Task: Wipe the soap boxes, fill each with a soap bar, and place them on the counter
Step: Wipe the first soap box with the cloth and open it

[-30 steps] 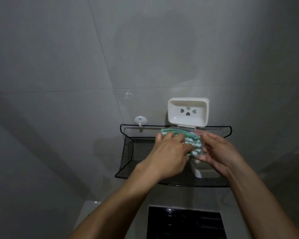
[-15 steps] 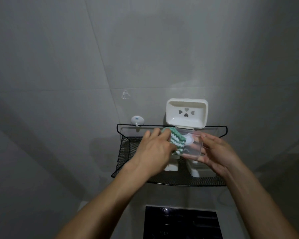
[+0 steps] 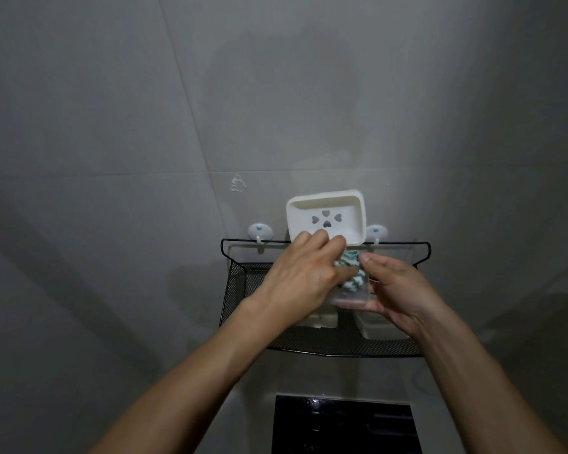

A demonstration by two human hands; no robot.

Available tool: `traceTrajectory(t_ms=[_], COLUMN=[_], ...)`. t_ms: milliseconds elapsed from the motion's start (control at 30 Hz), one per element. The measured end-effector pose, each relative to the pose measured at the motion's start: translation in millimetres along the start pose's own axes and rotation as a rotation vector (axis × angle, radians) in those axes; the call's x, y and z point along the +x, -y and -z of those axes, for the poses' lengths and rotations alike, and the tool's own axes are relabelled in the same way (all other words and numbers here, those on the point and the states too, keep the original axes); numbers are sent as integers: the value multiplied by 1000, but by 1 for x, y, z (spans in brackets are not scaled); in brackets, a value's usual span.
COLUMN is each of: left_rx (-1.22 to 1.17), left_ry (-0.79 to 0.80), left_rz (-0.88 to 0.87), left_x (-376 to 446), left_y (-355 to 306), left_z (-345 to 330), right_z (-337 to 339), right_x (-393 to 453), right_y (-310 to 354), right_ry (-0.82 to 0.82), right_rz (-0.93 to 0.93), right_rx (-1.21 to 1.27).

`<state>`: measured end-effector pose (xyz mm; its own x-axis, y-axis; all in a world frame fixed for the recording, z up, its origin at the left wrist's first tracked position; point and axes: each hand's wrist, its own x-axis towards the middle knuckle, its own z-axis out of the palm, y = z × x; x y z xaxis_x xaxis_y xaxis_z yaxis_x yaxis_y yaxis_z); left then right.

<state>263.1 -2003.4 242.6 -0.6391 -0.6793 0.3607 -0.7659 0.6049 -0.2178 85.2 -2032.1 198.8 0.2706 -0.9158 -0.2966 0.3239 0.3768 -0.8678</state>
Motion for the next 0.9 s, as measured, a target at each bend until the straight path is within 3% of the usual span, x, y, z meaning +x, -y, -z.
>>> traceTrajectory(t_ms=[400,567,900], left_rx=[-60,-428,-757], left_ry=[192,229,303], left_rz=[396,476,631], left_x=[-2,-2,-16], left_y=[15,21,20], left_z=[-14,-11,-22], right_z=[15,17,23], right_x=[2,5,7], right_y=[4,2,-8], right_ry=[-66,-71,-158], right_rz=[92,118,100], right_rx=[-40,-25,35])
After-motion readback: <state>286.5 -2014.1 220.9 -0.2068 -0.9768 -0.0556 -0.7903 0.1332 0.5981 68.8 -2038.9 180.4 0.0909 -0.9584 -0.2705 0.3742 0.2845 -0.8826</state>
